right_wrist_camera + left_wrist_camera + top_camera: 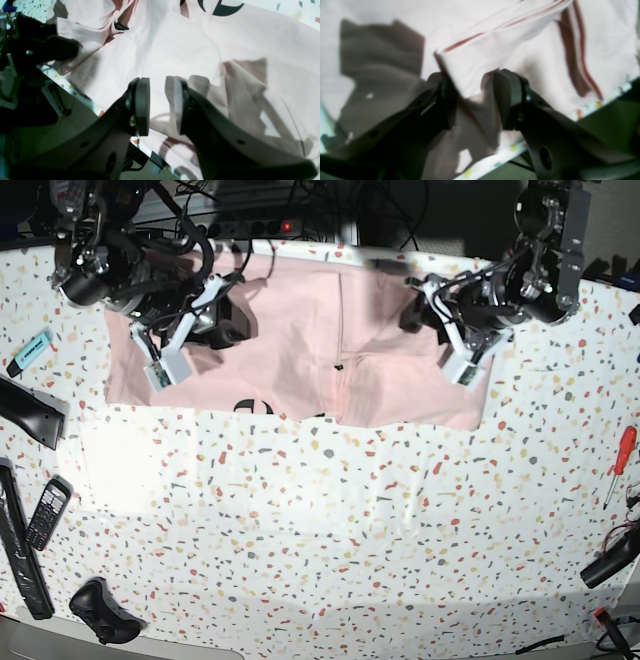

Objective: Fold the T-shirt properly
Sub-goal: 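Release the folded end and raise the left gripper away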

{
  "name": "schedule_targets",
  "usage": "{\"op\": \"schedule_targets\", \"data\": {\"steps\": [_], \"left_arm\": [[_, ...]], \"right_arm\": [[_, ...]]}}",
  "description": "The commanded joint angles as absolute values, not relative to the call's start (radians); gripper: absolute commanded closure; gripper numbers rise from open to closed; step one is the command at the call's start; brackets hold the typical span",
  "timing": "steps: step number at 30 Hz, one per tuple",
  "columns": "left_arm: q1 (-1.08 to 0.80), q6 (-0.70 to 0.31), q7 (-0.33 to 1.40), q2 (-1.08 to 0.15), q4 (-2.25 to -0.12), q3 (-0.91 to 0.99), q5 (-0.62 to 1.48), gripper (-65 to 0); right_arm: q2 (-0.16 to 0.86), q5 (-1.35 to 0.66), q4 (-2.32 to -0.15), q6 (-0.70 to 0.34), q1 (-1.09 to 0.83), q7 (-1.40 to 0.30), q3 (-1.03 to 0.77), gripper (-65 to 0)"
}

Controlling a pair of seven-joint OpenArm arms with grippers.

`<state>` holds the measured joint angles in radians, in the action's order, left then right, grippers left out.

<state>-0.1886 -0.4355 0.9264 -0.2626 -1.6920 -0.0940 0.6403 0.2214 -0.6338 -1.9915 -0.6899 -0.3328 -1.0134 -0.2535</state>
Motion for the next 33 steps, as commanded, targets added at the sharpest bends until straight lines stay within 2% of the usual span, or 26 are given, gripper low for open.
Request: {"op": "schedule_targets", "data": {"steps": [1, 3, 6, 9, 13, 15, 19, 24, 29, 33], "left_arm": [[-0.183, -0.492, 0.917, -0.261, -1.709, -0.094, 0.720, -26.2], [-0.183, -0.590, 0.949, -0.261, -1.709, -0.094, 0.834, -26.2], [-0.179, -0.698, 1.091, -0.261, -1.709, -0.103, 0.977, -26.0], [-0.179, -0.698, 1.181, -0.262, -1.709, -0.111, 1.071, -26.0], [-0.149, -0.698, 1.182, -0.278, -1.709, -0.111, 1.191, -26.0], [-0.116, -0.698, 1.182, -0.286, -1.710, -0.111, 1.213, -26.0], [-0.048, -0.698, 1.176, -0.286, -1.710, -0.062, 1.126, -26.0], [0.017, -0.698, 1.041, -0.286, -1.710, 0.070, 0.916, -26.0], [0.028, -0.664, 0.867, -0.286, -1.710, 0.196, 0.694, -26.0], [0.028, -0.654, 0.859, -0.286, -1.710, 0.237, 0.555, -26.0]], "right_arm": [[0.227, -0.654, -2.009, -0.698, -0.327, -0.995, -0.256, -16.1], [0.227, -0.654, -2.009, -0.698, -0.327, -0.994, -0.256, -16.1], [0.227, -0.654, -2.009, -0.698, -0.327, -0.994, -0.256, -16.1], [0.227, -0.654, -2.009, -0.698, -0.324, -0.992, -0.256, -16.1], [0.228, -0.653, -2.009, -0.698, -0.315, -1.009, -0.257, -16.1], [0.228, -0.653, -2.009, -0.698, -0.310, -1.025, -0.268, -18.4], [0.227, -0.654, -2.009, -0.698, -0.307, -1.036, -0.328, -26.0], [0.239, -0.665, -2.009, -0.698, -0.302, -1.035, -0.456, -26.1], [0.295, -0.665, -2.007, -0.698, -0.302, -1.044, -0.578, -26.7], [0.348, -0.665, -1.983, -0.694, -0.302, -1.098, -0.631, -37.4]]}}
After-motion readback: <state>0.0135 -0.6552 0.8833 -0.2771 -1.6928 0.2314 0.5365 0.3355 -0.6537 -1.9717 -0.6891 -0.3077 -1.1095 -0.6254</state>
